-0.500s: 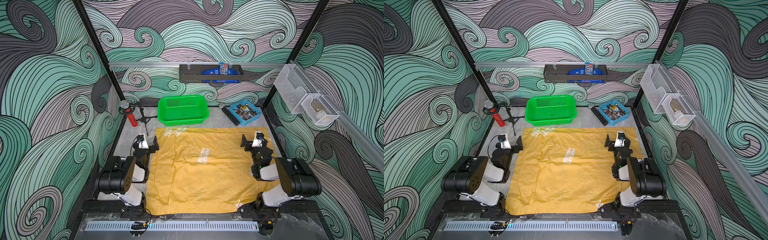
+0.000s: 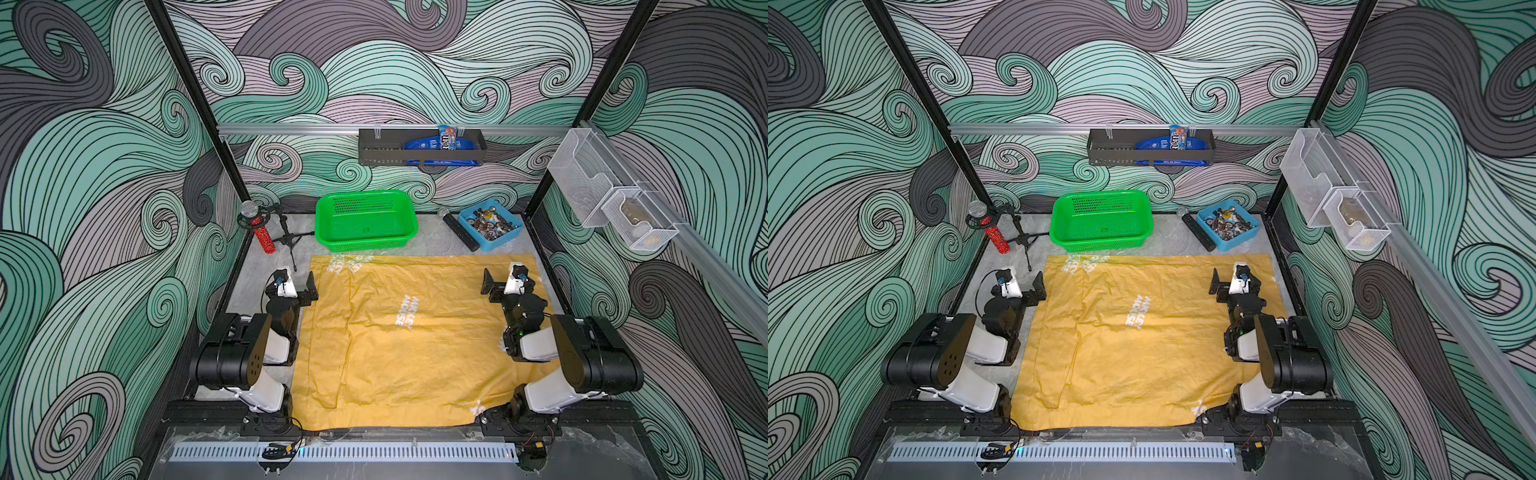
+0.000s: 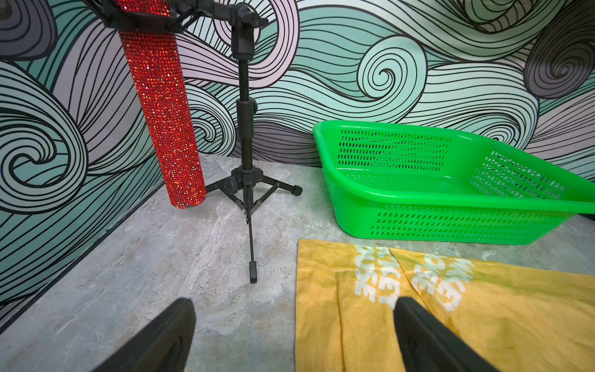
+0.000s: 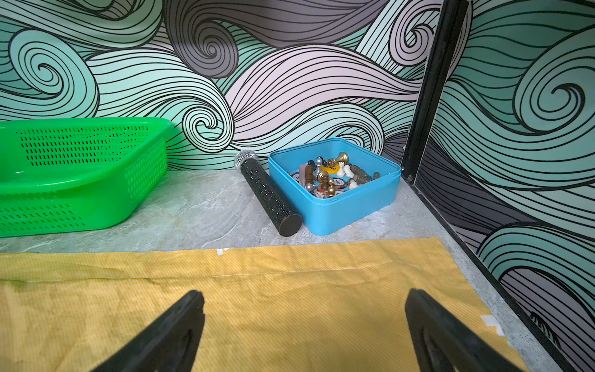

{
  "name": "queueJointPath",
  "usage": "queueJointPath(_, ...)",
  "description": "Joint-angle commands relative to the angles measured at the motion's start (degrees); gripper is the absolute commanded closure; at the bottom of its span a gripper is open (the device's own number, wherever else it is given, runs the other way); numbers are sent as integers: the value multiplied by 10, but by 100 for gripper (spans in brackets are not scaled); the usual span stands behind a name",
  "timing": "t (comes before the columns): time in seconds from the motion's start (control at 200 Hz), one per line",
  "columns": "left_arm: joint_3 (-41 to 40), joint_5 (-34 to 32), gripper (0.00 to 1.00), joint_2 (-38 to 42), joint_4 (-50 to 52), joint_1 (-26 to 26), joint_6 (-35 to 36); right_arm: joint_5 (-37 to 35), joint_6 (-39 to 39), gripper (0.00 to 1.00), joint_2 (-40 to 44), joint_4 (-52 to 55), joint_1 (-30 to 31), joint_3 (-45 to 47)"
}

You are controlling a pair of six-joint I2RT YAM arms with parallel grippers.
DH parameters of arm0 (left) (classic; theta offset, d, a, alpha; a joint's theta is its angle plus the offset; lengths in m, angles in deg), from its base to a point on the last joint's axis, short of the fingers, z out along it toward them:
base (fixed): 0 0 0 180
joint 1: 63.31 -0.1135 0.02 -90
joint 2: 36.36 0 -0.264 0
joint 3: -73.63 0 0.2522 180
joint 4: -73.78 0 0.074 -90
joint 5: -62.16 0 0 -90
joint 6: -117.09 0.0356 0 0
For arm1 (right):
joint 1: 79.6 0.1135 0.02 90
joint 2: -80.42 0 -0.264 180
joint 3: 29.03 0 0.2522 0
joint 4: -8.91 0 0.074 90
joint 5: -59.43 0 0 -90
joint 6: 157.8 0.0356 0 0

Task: Roll up the pillowcase
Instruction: Fold the pillowcase at the center of the board.

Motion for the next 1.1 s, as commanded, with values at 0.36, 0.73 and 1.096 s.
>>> queueJointPath(0.36,269,65,5,146,626,-3,-170,113,-8,0,208,480,1,-157)
queueJointPath(0.73,453,79,11,-57,827,23,-215,70,2,0,97,718,-62,-310)
queueJointPath(1.096,541,-26,26,-177,876,24,-156,44,-16,0,53,748,-100,-352)
